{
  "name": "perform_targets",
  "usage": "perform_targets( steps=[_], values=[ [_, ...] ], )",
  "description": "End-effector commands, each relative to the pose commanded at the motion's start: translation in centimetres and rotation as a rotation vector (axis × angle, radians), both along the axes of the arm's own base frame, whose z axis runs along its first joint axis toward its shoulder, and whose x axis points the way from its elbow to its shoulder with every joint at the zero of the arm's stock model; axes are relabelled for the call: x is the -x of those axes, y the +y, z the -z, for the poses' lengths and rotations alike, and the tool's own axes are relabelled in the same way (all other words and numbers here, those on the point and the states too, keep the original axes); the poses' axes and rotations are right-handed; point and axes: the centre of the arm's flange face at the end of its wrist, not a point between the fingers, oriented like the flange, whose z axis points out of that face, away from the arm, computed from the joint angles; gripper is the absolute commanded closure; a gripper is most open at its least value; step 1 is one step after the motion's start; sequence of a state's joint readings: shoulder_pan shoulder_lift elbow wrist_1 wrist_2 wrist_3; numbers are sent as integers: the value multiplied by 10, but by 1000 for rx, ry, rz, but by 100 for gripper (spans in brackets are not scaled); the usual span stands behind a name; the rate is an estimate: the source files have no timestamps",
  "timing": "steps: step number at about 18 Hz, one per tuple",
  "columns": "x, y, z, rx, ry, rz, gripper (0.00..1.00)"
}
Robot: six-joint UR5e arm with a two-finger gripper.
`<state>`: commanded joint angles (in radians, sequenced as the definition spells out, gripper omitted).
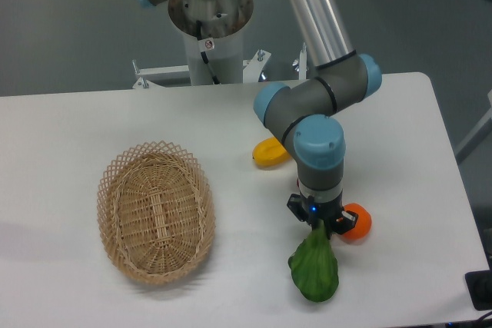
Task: Pick up the green vegetable from the table
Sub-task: 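Close the gripper on the bok choy's stem end, then lift the bok choy up off the table toward the basket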
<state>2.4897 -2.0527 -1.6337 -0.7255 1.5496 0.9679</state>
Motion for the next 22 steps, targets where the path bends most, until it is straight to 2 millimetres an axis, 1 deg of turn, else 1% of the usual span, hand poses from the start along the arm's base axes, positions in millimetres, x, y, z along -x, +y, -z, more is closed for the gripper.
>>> perform_targets(
  steps=[3,4,6,8,10,13,17,22],
  values=[
    [-23,0,-42,-95,-6,33,70],
    [-35,2,-56,-136,-14,46,70],
    [-56,1,-74,-190,-40,75,70],
    [-67,-3,-90,-226,-50,88,70],
    [-70,-4,-96,-231,-55,75,70],
    [-70,-13,-101,-202,-90,69,70],
    [-73,-18,-115,-193,-102,64,70],
    [-68,-22,-118,-195,-97,57,70]
  ],
)
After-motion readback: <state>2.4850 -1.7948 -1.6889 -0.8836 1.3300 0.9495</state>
